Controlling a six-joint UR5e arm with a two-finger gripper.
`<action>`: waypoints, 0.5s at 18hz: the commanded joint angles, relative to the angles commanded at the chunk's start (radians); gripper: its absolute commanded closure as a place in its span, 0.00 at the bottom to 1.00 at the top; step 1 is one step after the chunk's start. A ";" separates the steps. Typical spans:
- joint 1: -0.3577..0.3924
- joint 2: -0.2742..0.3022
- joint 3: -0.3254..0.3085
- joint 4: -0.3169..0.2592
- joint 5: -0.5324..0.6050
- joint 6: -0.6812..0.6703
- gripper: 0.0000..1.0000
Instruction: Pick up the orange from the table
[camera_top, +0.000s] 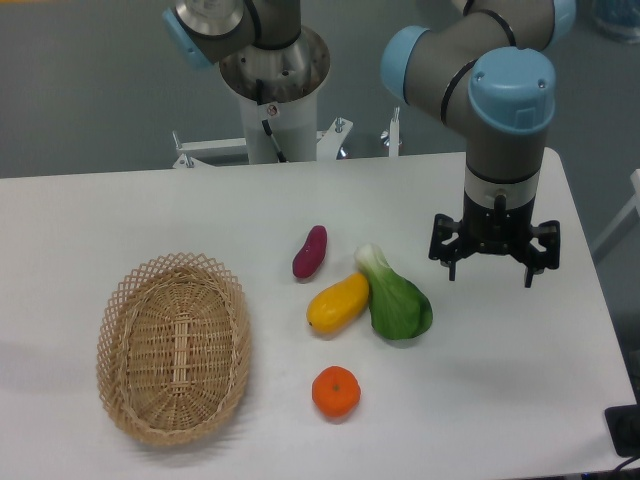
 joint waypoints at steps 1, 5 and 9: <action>-0.002 0.000 -0.003 0.000 0.000 0.002 0.00; 0.003 0.005 0.003 -0.002 -0.044 -0.002 0.00; 0.002 0.003 -0.008 0.000 -0.043 0.000 0.00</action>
